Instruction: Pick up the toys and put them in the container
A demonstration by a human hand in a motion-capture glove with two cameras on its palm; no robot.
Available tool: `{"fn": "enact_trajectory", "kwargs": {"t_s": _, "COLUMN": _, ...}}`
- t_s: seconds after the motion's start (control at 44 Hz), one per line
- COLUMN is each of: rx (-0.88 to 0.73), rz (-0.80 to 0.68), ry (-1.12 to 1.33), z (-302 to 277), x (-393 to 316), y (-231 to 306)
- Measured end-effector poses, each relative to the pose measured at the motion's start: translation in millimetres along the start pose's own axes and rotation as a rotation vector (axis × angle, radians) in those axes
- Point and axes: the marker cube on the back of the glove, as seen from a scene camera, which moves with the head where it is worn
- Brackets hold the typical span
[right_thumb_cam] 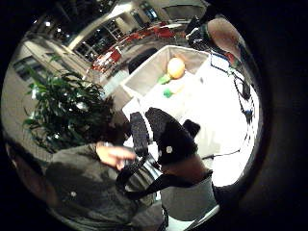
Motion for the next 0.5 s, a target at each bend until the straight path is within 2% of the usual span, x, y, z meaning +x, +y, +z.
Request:
{"fn": "enact_trajectory", "kwargs": {"t_s": 0.227, "rx": -0.152, "rz": 0.183, "ry": -0.012, "z": 3.7, "x": 43.4, "y": 94.3}}
{"fn": "enact_trajectory", "kwargs": {"t_s": 0.5, "rx": -0.171, "rz": 0.298, "ry": -0.010, "z": 9.7, "x": 67.1, "y": 148.1}}
